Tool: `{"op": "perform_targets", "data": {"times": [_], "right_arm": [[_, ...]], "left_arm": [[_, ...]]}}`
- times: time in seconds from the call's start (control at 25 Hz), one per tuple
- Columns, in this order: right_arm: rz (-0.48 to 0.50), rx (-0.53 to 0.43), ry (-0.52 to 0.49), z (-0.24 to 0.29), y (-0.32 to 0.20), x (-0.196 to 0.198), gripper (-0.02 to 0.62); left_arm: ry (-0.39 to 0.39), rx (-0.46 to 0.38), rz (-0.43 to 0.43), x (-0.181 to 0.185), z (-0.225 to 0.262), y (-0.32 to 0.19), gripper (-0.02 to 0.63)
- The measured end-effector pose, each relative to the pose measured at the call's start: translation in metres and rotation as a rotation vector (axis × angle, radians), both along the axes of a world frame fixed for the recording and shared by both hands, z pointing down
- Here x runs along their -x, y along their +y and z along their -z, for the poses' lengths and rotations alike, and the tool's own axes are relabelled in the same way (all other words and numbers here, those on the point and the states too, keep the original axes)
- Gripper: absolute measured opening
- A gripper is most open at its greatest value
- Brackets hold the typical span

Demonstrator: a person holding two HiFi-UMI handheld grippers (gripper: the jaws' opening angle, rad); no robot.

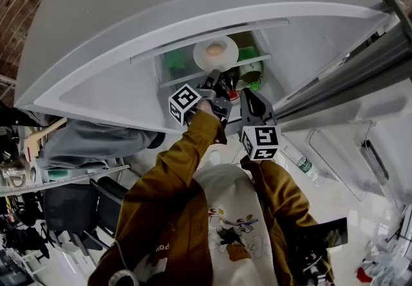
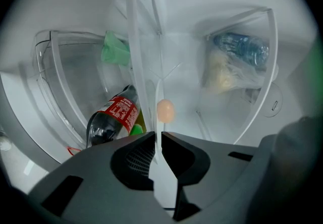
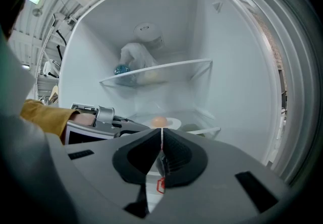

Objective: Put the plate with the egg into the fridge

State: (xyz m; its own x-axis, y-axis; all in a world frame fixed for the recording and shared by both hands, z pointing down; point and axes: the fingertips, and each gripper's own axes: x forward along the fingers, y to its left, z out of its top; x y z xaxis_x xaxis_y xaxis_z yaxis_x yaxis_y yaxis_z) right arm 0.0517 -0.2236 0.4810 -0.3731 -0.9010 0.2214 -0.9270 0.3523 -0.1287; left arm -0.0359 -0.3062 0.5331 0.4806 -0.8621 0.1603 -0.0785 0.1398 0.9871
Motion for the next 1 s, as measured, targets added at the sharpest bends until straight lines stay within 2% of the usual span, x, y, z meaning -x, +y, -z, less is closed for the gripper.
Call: {"op": "perform_targets", "data": {"times": [0.16, 0.64, 0.8, 1.0], "right_arm": [[-0.007, -0.013, 0.003, 0.003, -0.002, -0.005, 0.008], [-0.008, -0.015, 0.008, 0.006, 0.004, -0.006, 0.008], [-0.012, -0.018, 0.008, 0.007, 0.005, -0.007, 0.008], [-0.016, -0.025, 0.009, 0.011, 0.008, -0.007, 0.008]], "left_arm": [[-0.044, -0.015, 0.003, 0.003, 0.003, 0.009, 0.020], [-0.047, -0.025, -0.025, 0.003, 0.005, 0.023, 0.048], [-0.144, -0.055, -0.054, 0.002, 0.013, 0.039, 0.046], [-0.224, -0.119, -0.076, 0.002, 0.026, 0.056, 0.046]]}}
